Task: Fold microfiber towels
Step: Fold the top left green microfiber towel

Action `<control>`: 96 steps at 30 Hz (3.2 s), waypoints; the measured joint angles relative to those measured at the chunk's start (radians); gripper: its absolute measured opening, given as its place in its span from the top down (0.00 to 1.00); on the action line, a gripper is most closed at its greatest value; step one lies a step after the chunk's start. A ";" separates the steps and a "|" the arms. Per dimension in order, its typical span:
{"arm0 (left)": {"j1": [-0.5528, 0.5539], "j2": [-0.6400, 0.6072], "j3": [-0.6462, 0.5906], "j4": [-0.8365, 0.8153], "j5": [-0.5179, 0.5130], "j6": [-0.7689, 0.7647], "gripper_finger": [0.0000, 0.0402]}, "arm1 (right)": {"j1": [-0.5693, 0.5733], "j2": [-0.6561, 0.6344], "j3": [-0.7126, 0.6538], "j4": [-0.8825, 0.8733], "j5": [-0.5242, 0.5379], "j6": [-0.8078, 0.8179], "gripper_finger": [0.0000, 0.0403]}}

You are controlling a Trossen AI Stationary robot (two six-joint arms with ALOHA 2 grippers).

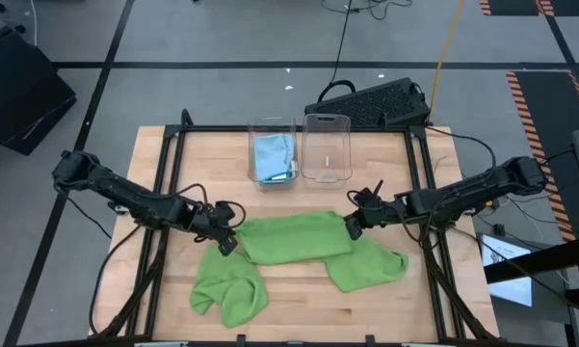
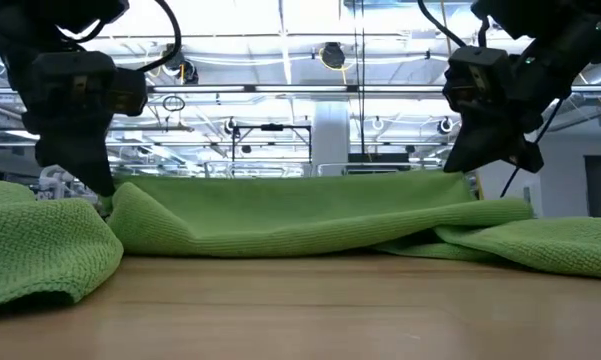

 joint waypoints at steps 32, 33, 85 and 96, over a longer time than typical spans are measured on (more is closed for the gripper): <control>0.003 0.002 0.222 0.000 -0.083 -0.111 0.54 | 0.054 -0.031 0.000 -0.055 -0.190 0.501 0.57; 0.003 0.012 0.242 0.008 -0.084 -0.091 0.54 | 0.054 -0.031 0.000 -0.058 -0.190 0.489 0.57; 0.001 0.748 1.099 -0.019 -0.152 0.304 0.54 | 0.073 -0.027 -0.262 0.384 -0.316 0.589 0.33; 0.001 0.748 1.099 -0.019 -0.182 0.304 0.54 | 0.072 -0.027 -0.261 0.410 -0.315 0.585 0.33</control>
